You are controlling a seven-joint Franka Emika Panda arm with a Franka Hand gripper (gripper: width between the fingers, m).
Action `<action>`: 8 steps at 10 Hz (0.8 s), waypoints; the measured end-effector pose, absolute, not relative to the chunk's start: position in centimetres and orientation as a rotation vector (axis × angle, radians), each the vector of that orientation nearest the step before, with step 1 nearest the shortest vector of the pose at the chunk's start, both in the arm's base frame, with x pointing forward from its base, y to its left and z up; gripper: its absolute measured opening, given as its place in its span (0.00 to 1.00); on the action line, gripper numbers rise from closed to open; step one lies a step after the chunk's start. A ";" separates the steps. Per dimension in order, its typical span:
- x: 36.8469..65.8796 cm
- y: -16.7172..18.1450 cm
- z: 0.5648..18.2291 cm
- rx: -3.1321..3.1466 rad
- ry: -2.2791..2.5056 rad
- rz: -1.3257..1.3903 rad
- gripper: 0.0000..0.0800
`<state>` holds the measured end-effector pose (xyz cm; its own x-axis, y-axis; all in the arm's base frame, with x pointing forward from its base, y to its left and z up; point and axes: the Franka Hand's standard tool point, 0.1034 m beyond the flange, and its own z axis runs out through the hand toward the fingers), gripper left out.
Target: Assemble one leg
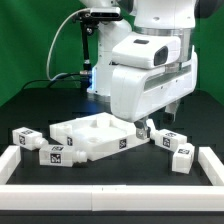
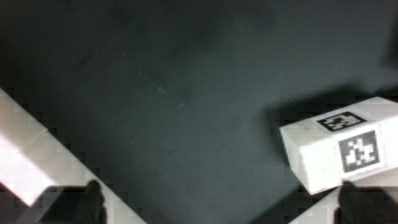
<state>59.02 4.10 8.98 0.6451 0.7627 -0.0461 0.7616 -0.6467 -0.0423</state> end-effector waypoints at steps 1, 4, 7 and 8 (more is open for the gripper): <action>59.0 3.9 8.9 -2.817 -1.293 0.174 0.81; 59.0 3.8 8.9 -2.815 -1.292 0.184 0.81; 58.7 4.9 8.2 -2.857 -1.230 0.138 0.81; 58.2 5.8 7.6 -2.897 -1.142 0.138 0.81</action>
Offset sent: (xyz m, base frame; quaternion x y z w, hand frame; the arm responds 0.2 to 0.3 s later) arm 0.0000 0.0000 0.0000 0.0000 0.0000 0.0000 1.0000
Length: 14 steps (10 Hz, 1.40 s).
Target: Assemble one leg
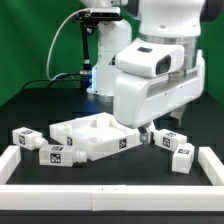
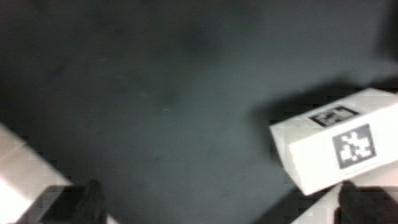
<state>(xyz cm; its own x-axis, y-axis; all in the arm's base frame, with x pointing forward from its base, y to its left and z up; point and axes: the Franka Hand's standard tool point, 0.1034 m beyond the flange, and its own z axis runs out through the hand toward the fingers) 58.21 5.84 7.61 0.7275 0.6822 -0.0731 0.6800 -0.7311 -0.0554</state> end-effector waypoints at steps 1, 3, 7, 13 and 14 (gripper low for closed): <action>58.2 6.6 7.4 -2.918 -1.092 0.133 0.81; 58.2 6.6 7.3 -2.917 -1.088 0.132 0.81; 58.2 6.5 7.2 -2.922 -1.078 0.128 0.81; 56.6 7.2 6.9 -3.067 -0.140 0.043 0.81; 56.6 7.4 6.9 -3.065 -0.004 0.049 0.81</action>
Offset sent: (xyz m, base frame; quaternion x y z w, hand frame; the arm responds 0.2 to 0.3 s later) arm 0.0000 0.0000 0.0000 0.0000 0.0000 0.0000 1.0000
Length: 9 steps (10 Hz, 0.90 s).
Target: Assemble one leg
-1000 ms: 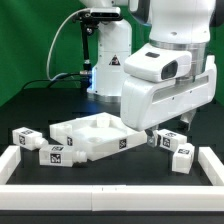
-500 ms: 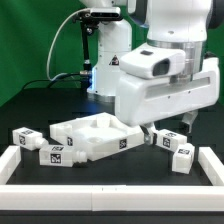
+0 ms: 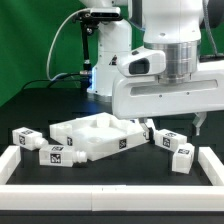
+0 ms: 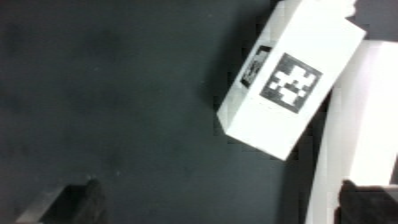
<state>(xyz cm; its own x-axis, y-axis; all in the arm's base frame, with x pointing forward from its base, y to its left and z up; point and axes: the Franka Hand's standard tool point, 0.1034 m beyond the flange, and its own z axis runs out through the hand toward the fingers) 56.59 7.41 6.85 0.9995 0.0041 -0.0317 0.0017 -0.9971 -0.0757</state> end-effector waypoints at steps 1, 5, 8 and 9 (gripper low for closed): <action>56.6 7.5 6.8 -3.059 0.100 0.054 0.81; 55.9 8.9 5.7 -2.960 0.750 0.110 0.81; 55.9 9.2 5.4 -2.952 0.755 0.112 0.81; 55.9 9.2 5.4 -2.953 0.752 0.112 0.81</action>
Offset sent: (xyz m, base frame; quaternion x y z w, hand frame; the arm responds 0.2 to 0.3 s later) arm -0.0077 -0.0012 -0.0176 -0.0452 -0.0093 0.3908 0.9193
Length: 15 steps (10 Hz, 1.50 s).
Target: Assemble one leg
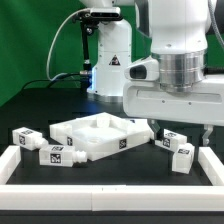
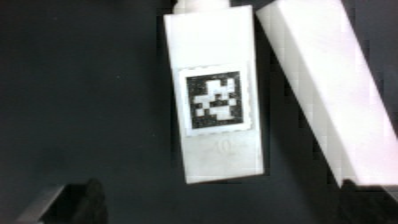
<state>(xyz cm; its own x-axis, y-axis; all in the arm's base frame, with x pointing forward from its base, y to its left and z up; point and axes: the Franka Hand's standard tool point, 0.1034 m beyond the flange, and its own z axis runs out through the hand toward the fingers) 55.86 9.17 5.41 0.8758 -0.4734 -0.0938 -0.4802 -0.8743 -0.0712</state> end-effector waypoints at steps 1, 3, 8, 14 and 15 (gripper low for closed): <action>55.9 9.1 5.3 -2.956 0.739 0.112 0.81; 55.7 8.8 4.6 -2.963 0.718 0.119 0.81; 55.2 8.9 2.8 -2.968 0.715 0.146 0.81; 54.4 9.3 0.9 -2.979 0.693 0.152 0.81; 54.4 9.4 0.9 -2.980 0.690 0.152 0.66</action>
Offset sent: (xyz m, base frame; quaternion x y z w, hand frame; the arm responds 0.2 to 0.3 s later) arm 0.0066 -0.0071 -0.0079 -0.0203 0.0021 -0.0072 0.9998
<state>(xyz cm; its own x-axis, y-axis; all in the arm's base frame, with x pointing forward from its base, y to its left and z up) 54.39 9.39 0.88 0.8937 -0.4338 -0.1143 -0.4417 -0.8955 -0.0548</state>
